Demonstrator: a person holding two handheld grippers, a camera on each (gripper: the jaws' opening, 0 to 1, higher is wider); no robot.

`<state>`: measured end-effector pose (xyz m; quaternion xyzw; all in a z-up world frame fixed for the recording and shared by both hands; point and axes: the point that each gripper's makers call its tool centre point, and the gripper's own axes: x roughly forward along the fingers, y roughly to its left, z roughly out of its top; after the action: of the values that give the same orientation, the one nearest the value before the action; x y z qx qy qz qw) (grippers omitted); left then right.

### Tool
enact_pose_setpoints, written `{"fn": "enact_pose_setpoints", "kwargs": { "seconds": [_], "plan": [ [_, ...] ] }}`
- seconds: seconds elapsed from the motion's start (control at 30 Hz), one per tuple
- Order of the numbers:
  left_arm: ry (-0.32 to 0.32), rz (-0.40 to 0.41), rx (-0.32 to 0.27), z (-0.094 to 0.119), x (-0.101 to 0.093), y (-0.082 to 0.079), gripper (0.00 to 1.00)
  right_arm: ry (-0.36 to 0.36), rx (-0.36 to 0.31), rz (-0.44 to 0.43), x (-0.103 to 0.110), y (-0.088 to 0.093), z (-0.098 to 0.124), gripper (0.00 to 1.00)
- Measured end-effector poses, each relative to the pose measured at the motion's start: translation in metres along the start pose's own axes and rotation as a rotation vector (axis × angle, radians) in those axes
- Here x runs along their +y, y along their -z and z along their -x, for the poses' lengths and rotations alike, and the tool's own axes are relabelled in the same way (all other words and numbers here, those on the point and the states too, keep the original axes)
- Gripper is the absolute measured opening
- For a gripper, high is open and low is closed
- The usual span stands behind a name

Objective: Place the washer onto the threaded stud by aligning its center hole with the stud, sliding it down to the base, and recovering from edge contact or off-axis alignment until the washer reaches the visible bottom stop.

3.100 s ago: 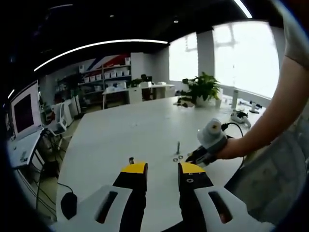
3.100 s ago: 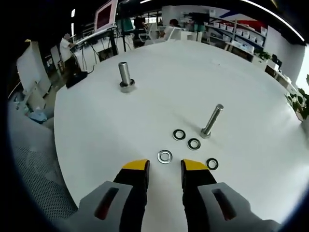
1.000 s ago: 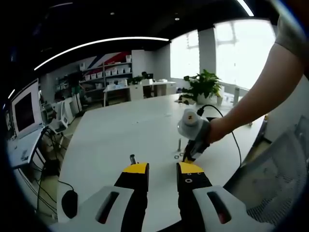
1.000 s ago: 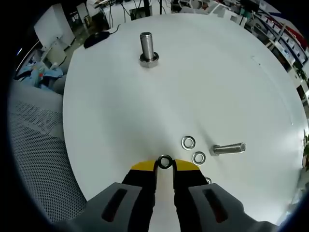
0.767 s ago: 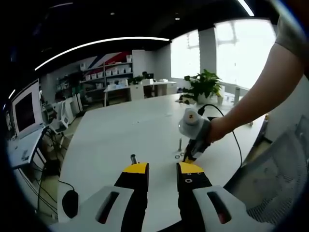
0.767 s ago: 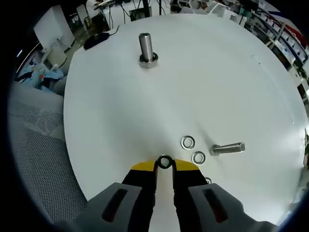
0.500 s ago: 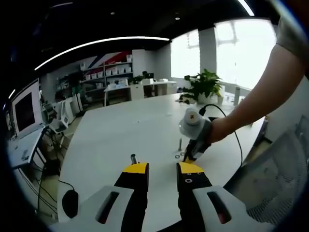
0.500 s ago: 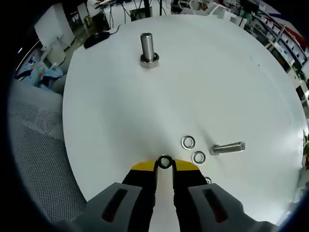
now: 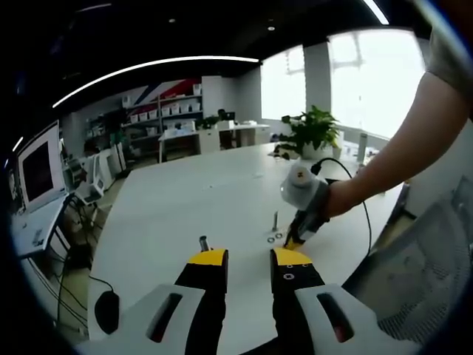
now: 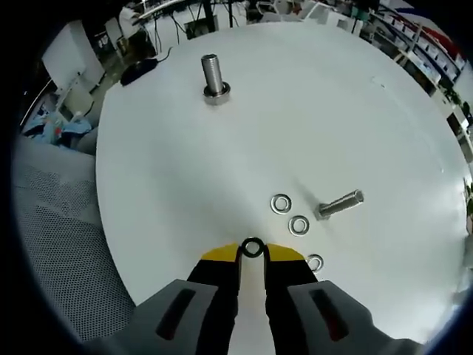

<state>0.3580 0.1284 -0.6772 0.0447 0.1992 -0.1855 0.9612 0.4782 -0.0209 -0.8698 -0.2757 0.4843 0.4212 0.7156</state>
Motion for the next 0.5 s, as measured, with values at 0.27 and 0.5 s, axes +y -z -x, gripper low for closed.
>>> {"fn": "enact_pose_setpoints", "kwargs": {
  "seconds": [0.27, 0.5],
  "plan": [
    [-0.004, 0.001, -0.003, 0.0, 0.001, -0.001, 0.21, 0.029, -0.041, -0.048, -0.012, -0.004, 0.013, 0.13],
    [0.0, -0.006, -0.01, 0.0, 0.0, -0.002, 0.21, 0.063, -0.078, -0.033, -0.021, -0.011, 0.029, 0.13]
  ]
}}
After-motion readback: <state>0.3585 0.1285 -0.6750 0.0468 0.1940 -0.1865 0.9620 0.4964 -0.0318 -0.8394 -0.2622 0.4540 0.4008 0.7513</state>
